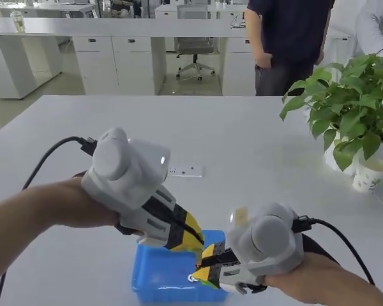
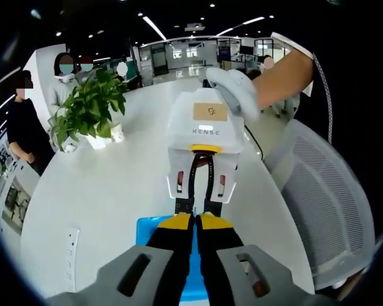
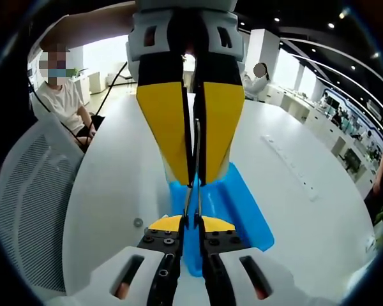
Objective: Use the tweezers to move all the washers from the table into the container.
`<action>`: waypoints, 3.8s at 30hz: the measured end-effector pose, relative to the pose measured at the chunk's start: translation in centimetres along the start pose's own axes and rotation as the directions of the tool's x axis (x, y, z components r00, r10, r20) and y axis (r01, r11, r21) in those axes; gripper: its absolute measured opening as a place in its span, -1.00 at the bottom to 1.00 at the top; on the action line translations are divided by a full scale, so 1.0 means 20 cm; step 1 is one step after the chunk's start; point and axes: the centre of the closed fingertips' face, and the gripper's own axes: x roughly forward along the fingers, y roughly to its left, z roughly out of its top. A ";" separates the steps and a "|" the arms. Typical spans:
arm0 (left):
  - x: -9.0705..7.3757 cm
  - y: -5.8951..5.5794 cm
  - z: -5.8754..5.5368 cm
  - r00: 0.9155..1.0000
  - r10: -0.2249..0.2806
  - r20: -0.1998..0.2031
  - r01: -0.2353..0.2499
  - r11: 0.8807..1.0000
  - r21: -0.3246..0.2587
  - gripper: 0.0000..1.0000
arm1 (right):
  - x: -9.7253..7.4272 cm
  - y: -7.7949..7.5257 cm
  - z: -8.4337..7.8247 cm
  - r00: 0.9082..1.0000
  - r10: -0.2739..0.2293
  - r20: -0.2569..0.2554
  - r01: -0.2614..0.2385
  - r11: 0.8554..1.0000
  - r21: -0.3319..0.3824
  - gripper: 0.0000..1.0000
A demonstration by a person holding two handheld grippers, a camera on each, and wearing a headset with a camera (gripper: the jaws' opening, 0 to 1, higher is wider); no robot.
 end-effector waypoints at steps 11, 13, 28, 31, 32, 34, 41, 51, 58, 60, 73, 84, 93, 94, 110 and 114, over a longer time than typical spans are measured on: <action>0.02 -0.08 -0.05 1.000 -0.012 -0.006 0.011 1.000 -0.022 -0.89 | 0.03 0.10 -0.03 0.999 0.032 -0.009 -0.032 0.999 0.005 -0.78; 0.02 -0.10 -0.06 1.000 -0.013 -0.008 0.013 1.000 -0.025 -0.89 | 0.04 0.11 -0.04 0.999 0.035 -0.009 -0.035 0.999 0.008 -0.78; 0.05 -0.21 -0.16 1.000 -0.014 -0.012 0.013 0.998 -0.064 -0.89 | 0.12 0.24 -0.09 0.997 0.080 -0.013 -0.080 0.997 0.008 -0.78; 0.05 -0.23 -0.17 1.000 -0.008 -0.010 0.007 0.998 -0.067 -0.89 | 0.14 0.26 -0.09 0.996 0.085 -0.011 -0.085 0.996 0.008 -0.78; 0.05 -0.24 -0.17 1.000 -0.005 -0.010 0.005 0.998 -0.068 -0.89 | 0.14 0.26 -0.09 0.996 0.086 -0.010 -0.086 0.996 0.007 -0.78; 0.05 -0.25 -0.18 1.000 -0.003 -0.009 0.002 0.998 -0.069 -0.89 | 0.16 0.27 -0.09 0.996 0.090 -0.009 -0.090 0.996 0.005 -0.78; 0.05 -0.29 -0.23 1.000 0.001 -0.015 -0.002 0.996 -0.087 -0.89 | 0.19 0.32 -0.09 0.994 0.109 -0.013 -0.109 0.994 -0.005 -0.78; 0.06 -0.31 -0.26 1.000 0.005 -0.021 -0.007 0.995 -0.103 -0.89 | 0.23 0.35 -0.10 0.993 0.120 -0.013 -0.120 0.993 -0.006 -0.78; 0.05 -0.33 -0.30 1.000 0.007 -0.019 -0.009 0.992 -0.123 -0.89 | 0.25 0.37 -0.11 0.991 0.133 -0.015 -0.133 0.991 -0.007 -0.78; 0.05 -0.33 -0.30 1.000 0.008 -0.016 -0.010 0.991 -0.130 -0.89 | 0.26 0.38 -0.11 0.990 0.139 -0.017 -0.139 0.990 -0.010 -0.78; 0.07 -0.37 -0.34 1.000 0.002 -0.013 -0.004 0.988 -0.154 -0.89 | 0.29 0.43 -0.13 0.986 0.163 -0.027 -0.163 0.987 -0.005 -0.78; 0.07 -0.36 -0.35 1.000 0.004 -0.004 -0.005 0.986 -0.167 -0.89 | 0.30 0.43 -0.14 0.985 0.172 -0.028 -0.172 0.985 0.001 -0.78; 0.08 -0.37 -0.34 1.000 0.000 0.000 0.000 0.985 -0.172 -0.89 | 0.29 0.44 -0.14 0.984 0.175 -0.035 -0.176 0.984 -0.012 -0.77; 0.08 -0.37 -0.34 1.000 -0.001 -0.001 0.000 0.985 -0.171 -0.89 | 0.29 0.44 -0.14 0.984 0.175 -0.037 -0.176 0.984 -0.010 -0.77; 0.09 -0.36 -0.34 1.000 -0.007 -0.001 0.007 0.986 -0.169 -0.89 | 0.29 0.43 -0.16 0.985 0.170 -0.042 -0.170 0.985 -0.009 -0.76; 0.09 -0.36 -0.35 1.000 -0.007 -0.001 0.007 0.986 -0.168 -0.89 | 0.30 0.43 -0.16 0.985 0.170 -0.040 -0.170 0.985 -0.005 -0.76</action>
